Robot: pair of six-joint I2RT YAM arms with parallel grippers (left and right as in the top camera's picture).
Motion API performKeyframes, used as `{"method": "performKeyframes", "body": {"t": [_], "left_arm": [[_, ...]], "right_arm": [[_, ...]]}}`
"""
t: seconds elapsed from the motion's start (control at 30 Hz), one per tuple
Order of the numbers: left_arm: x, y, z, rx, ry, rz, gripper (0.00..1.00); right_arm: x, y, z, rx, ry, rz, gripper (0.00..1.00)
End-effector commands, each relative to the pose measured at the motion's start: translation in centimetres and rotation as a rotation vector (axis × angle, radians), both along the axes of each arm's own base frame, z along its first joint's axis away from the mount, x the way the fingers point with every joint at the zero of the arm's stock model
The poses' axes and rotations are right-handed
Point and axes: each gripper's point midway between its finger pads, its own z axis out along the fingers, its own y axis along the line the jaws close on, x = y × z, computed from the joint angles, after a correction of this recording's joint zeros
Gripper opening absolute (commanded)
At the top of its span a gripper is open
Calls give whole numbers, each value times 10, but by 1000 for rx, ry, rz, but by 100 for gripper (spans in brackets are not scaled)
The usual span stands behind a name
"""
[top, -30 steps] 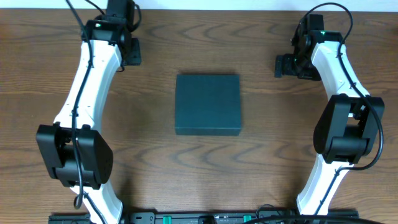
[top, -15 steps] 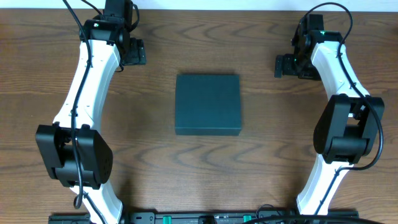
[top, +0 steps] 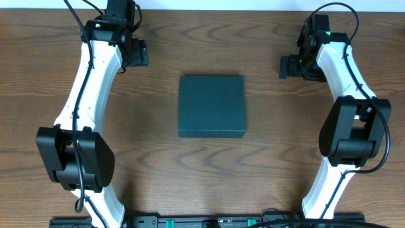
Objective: Pack container
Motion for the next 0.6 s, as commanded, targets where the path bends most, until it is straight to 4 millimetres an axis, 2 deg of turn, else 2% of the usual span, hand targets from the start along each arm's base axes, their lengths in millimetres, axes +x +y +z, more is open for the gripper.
{"method": "performKeyframes", "body": {"t": [0.0, 0.27, 0.37, 0.43, 0.57], "left_arm": [[2, 2, 14, 10, -33, 8, 99], [2, 2, 14, 10, -33, 8, 99], [2, 2, 14, 10, -33, 8, 98], [2, 2, 14, 10, -33, 8, 99], [2, 2, 14, 10, -33, 8, 99]], "right_arm": [[4, 3, 8, -14, -23, 11, 99], [4, 3, 8, -14, -21, 10, 99], [5, 7, 22, -15, -53, 20, 99], [6, 13, 42, -16, -97, 31, 99], [4, 28, 104, -16, -239, 64, 99]]}}
